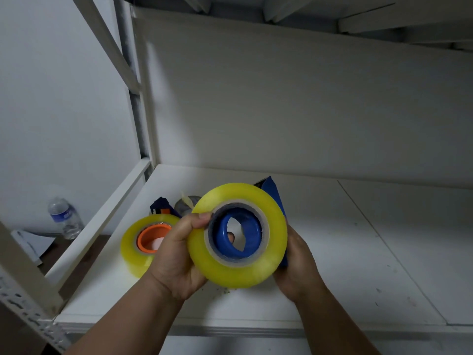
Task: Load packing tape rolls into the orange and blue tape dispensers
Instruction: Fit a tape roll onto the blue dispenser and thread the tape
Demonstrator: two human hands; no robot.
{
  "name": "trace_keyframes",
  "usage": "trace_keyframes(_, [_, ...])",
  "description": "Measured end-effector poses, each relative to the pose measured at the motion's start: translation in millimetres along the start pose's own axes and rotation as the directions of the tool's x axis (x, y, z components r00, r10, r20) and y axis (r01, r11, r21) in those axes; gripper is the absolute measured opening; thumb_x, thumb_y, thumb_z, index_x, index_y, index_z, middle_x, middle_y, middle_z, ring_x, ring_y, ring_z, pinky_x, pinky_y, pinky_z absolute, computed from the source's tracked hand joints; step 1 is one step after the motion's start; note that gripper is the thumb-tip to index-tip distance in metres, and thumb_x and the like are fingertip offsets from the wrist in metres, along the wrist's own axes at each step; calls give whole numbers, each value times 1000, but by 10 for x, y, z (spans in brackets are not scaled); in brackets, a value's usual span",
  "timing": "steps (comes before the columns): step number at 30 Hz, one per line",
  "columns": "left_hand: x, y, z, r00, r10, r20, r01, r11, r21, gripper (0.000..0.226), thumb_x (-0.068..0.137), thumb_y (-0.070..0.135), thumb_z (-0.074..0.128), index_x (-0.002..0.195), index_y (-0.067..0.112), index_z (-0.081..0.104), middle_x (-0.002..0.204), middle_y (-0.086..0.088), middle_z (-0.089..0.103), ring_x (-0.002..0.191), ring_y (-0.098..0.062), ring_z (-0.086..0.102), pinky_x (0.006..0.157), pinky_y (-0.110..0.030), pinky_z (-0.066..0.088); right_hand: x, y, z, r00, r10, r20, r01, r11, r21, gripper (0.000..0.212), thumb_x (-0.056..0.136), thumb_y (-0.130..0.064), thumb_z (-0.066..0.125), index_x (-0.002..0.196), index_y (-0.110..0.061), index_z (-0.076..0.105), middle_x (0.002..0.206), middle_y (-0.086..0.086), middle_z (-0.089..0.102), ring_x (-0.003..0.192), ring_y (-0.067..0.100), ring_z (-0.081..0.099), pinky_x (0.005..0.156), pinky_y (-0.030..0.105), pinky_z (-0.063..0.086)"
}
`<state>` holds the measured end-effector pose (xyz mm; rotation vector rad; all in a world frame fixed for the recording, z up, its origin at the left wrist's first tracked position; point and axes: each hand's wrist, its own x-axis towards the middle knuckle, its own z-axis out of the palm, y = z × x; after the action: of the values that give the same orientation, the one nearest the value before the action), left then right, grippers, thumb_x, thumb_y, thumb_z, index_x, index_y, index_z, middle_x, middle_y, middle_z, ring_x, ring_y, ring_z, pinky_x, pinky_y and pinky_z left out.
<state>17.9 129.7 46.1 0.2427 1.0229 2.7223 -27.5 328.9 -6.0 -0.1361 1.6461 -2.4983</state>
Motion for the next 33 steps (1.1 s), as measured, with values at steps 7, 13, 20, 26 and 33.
trace_keyframes(7, [9,120,-43,997,-73,11,72,996,57,43,51,23,90,91,10,80,83,-11,74,69,-22,68,66,-33,59,117,-306,-230,998,50,-31,-56,965,-255,48,81,-48,65,113,-12,68,117,22,67,109,41,59,100,56,39])
trace_keyframes(13, [51,-6,157,945,151,-290,13,868,496,50,68,20,71,114,2,63,111,-26,71,99,-41,71,86,-54,57,-19,-149,83,787,-448,-424,81,757,-649,12,88,-25,64,99,-26,58,106,7,63,88,21,60,72,26,46])
trace_keyframes(20, [127,-138,242,868,354,-348,33,658,752,42,66,34,81,100,26,59,88,2,73,80,-13,73,63,-29,58,-496,64,517,852,-459,253,460,424,-781,63,82,-65,52,130,-25,45,119,-10,56,109,10,55,90,28,46])
trace_keyframes(26, [103,-204,182,908,313,-278,-9,679,734,52,64,46,81,106,25,56,86,13,74,75,-3,73,59,-18,56,-460,4,538,930,-296,220,362,620,-696,46,88,-36,60,130,-35,42,113,-12,66,105,6,63,85,36,55])
trace_keyframes(33, [123,-153,160,895,323,-306,3,683,731,66,80,63,43,136,30,37,135,-5,55,122,-21,56,102,-43,48,-443,-61,555,967,-239,82,249,847,-470,33,95,-3,53,120,-24,57,111,-8,71,103,10,66,85,24,52])
